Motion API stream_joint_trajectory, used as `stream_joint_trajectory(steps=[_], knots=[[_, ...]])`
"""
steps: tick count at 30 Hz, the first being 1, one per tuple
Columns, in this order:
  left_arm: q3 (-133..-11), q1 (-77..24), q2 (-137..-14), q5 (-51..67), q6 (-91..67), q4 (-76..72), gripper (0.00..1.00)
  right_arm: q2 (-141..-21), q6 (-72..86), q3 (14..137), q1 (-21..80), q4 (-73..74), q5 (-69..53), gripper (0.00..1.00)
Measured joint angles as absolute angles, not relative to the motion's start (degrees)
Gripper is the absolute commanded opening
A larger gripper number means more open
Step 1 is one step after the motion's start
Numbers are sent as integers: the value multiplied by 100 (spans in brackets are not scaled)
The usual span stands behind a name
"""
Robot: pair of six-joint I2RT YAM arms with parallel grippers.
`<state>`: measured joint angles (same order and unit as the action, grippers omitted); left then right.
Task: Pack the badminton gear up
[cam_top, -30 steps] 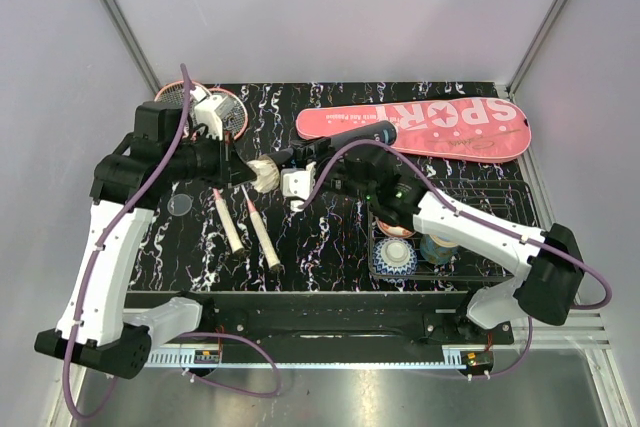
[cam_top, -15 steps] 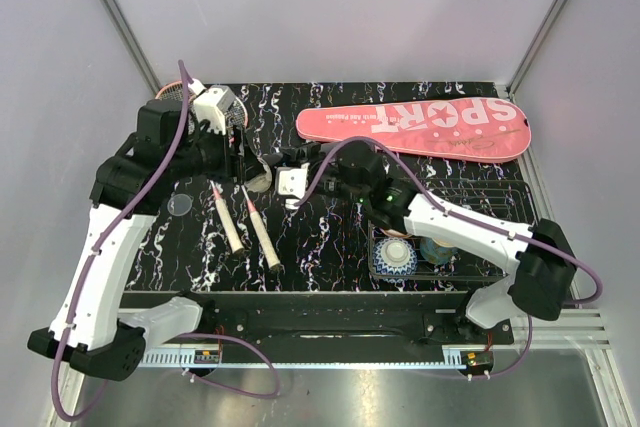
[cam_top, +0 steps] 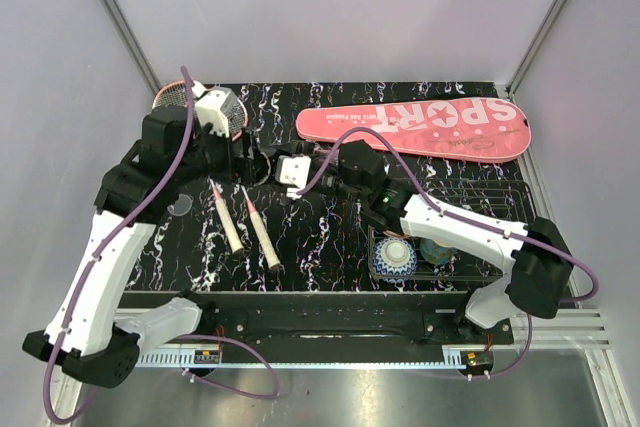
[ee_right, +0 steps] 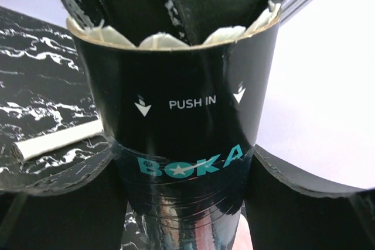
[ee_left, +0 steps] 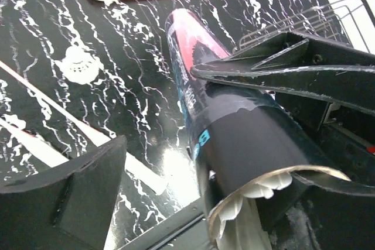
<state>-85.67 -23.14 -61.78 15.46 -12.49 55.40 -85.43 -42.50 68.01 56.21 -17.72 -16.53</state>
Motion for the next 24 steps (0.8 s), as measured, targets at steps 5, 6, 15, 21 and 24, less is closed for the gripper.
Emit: stream_joint_trajectory(steps=[5, 6, 15, 21, 24], knots=[[-8385, -2331, -5669, 1208, -1304, 5378, 99, -8541, -3662, 6466, 5725, -2615, -1850, 31], [-8385, -2342, -5568, 1175, -1315, 5378, 99, -8541, -3540, 6392, 5745, -2770, -1870, 31], [-8388, -2375, -4952, 1188, -1337, 5000, 94, -8541, -2799, 5769, 5776, -3332, -1774, 34], [-8493, -2375, -5028, 1334, -1236, 5048, 74, -8490, -2689, 5701, 5776, -3380, -1741, 34], [-8488, -2377, -5382, 1474, -1188, 5159, 73, -8436, -2670, 5701, 5776, -3409, -1741, 35]])
